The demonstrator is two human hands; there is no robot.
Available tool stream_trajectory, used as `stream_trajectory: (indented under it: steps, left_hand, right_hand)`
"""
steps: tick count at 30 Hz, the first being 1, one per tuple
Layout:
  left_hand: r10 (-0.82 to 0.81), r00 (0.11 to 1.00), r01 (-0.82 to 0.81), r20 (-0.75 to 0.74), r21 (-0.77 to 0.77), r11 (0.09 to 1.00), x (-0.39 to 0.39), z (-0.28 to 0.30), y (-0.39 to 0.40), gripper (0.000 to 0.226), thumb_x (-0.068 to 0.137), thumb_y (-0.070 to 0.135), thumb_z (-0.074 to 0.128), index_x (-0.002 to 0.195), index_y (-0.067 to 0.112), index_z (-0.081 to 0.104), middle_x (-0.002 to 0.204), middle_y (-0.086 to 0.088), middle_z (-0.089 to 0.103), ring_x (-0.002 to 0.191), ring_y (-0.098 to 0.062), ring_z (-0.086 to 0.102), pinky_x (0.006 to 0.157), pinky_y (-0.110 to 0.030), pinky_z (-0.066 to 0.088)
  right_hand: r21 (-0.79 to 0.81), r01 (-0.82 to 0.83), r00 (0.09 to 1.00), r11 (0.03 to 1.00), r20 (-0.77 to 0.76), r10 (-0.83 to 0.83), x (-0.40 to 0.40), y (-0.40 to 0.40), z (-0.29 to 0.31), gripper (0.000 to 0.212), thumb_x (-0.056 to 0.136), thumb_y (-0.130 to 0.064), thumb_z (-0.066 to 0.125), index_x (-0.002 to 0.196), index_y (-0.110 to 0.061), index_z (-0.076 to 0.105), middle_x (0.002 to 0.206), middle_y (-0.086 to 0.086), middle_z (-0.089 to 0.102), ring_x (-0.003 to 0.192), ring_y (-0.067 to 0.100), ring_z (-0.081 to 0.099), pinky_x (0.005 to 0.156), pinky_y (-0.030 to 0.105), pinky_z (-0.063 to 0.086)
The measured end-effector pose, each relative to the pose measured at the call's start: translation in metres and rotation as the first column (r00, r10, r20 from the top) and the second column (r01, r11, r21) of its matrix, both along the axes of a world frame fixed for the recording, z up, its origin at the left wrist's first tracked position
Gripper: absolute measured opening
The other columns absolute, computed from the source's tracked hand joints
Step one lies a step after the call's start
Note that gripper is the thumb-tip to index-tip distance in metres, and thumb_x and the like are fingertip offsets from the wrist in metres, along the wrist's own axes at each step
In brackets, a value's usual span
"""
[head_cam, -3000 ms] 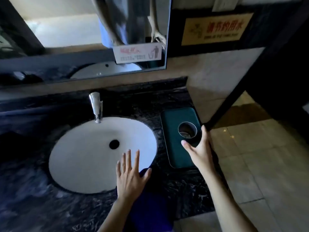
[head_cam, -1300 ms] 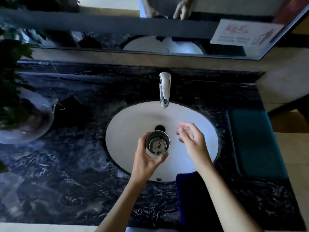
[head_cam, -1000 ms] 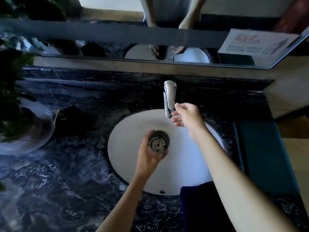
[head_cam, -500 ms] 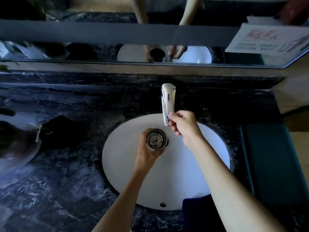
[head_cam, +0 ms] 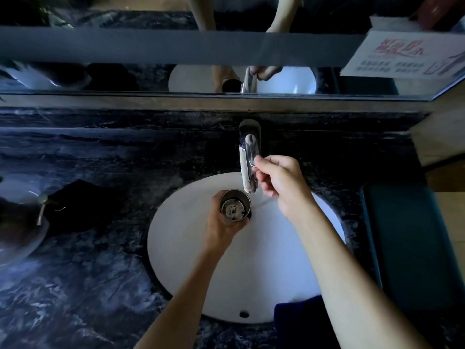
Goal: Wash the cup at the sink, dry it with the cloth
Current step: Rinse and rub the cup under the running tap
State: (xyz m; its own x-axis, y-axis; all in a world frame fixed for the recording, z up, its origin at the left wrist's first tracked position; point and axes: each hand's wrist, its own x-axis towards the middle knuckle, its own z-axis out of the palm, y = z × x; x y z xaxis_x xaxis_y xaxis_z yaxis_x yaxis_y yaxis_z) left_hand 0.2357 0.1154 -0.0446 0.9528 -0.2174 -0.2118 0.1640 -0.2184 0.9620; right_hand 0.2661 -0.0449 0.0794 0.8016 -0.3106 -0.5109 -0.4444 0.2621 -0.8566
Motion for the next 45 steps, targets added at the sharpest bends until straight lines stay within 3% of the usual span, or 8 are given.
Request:
stream_trajectory:
  steps: [7, 11, 15, 19, 25, 35, 38, 45]
  left_hand:
    - [-0.061, 0.998, 0.061, -0.018, 0.006, 0.998, 0.005, -0.017, -0.016, 0.074, 0.062, 0.003, 0.084, 0.121, 0.034, 0.053, 0.123, -0.009, 0.065, 0.111, -0.02, 0.064, 0.096, -0.031, 0.052]
    - [-0.08, 0.997, 0.08, -0.008, 0.038, 0.996, 0.007, -0.022, -0.02, 0.077, 0.062, 0.003, 0.087, 0.121, 0.04, 0.053, 0.12, 0.004, 0.066, 0.107, 0.001, 0.064, 0.092, -0.015, 0.049]
    - [-0.099, 0.995, 0.099, 0.006, 0.02, 0.995, 0.007, -0.025, -0.018, 0.082, 0.069, -0.01, 0.091, 0.126, 0.035, 0.053, 0.123, 0.006, 0.066, 0.109, 0.007, 0.063, 0.092, -0.009, 0.047]
    - [-0.135, 0.991, 0.135, -0.019, -0.023, 0.991, 0.007, -0.02, -0.013, 0.081, 0.07, -0.006, 0.092, 0.13, 0.035, 0.054, 0.125, 0.014, 0.068, 0.118, 0.001, 0.063, 0.097, -0.011, 0.047]
    - [-0.191, 0.977, 0.184, -0.092, -0.08, 0.98, 0.009, -0.013, -0.005, 0.08, 0.073, -0.009, 0.088, 0.133, 0.031, 0.054, 0.134, -0.003, 0.065, 0.121, 0.004, 0.061, 0.094, -0.01, 0.049]
    - [-0.022, 0.992, 0.014, -0.128, -0.065, 0.998, 0.011, -0.009, -0.01, 0.069, 0.075, -0.009, 0.089, 0.129, 0.02, 0.058, 0.125, 0.0, 0.067, 0.114, 0.007, 0.061, 0.087, -0.009, 0.052]
    - [-0.055, 0.984, 0.043, -0.17, -0.076, 0.996, 0.01, -0.008, -0.011, 0.069, 0.074, -0.007, 0.091, 0.128, 0.021, 0.058, 0.128, -0.003, 0.064, 0.119, -0.004, 0.06, 0.087, -0.013, 0.054]
    - [-0.089, 0.977, 0.077, -0.194, -0.067, 0.995, 0.011, -0.005, -0.017, 0.069, 0.075, -0.011, 0.088, 0.126, 0.024, 0.057, 0.123, 0.001, 0.064, 0.11, 0.009, 0.062, 0.086, -0.011, 0.054]
  right_hand:
    - [-0.091, 0.115, 0.992, 0.989, -0.049, -0.12, -0.021, -0.024, -0.039, 0.026, 0.101, -0.011, 0.054, 0.077, -0.01, 0.064, 0.056, -0.001, 0.06, 0.04, 0.009, 0.047, 0.038, 0.019, 0.031]
    - [-0.162, 0.084, 0.987, 0.983, -0.125, -0.104, -0.05, -0.028, -0.071, 0.022, 0.097, 0.001, 0.053, 0.086, -0.013, 0.066, 0.072, 0.003, 0.065, 0.055, 0.015, 0.054, 0.05, 0.023, 0.039]
    - [-0.258, -0.13, 0.988, 0.957, -0.119, 0.102, -0.068, -0.021, -0.093, 0.047, 0.093, 0.015, 0.047, 0.119, -0.017, 0.068, 0.111, 0.004, 0.071, 0.093, 0.019, 0.067, 0.076, 0.024, 0.051]
    - [-0.302, -0.335, 0.942, 0.892, -0.078, 0.327, -0.073, -0.011, -0.106, 0.07, 0.091, 0.01, 0.06, 0.15, -0.026, 0.049, 0.143, -0.007, 0.059, 0.131, 0.006, 0.054, 0.097, 0.025, 0.05]
    - [-0.25, -0.332, 0.941, 0.909, -0.016, 0.339, -0.073, -0.001, -0.115, 0.087, 0.086, 0.006, 0.072, 0.139, -0.057, 0.044, 0.128, -0.038, 0.061, 0.121, -0.01, 0.059, 0.088, 0.01, 0.051]
    - [-0.264, -0.223, 0.975, 0.938, -0.073, 0.211, -0.072, 0.0, -0.128, 0.073, 0.092, 0.004, 0.062, 0.154, -0.027, 0.037, 0.154, -0.009, 0.049, 0.14, 0.009, 0.049, 0.1, 0.022, 0.05]
    - [-0.291, -0.159, 0.985, 0.943, -0.108, 0.133, -0.079, -0.012, -0.129, 0.068, 0.094, 0.013, 0.052, 0.151, -0.023, 0.041, 0.152, -0.003, 0.051, 0.137, 0.016, 0.052, 0.094, 0.015, 0.046]
    - [-0.275, -0.098, 0.988, 0.956, -0.143, 0.061, -0.089, -0.02, -0.132, 0.058, 0.096, 0.012, 0.049, 0.147, -0.016, 0.046, 0.143, 0.003, 0.06, 0.13, 0.021, 0.058, 0.097, 0.024, 0.046]
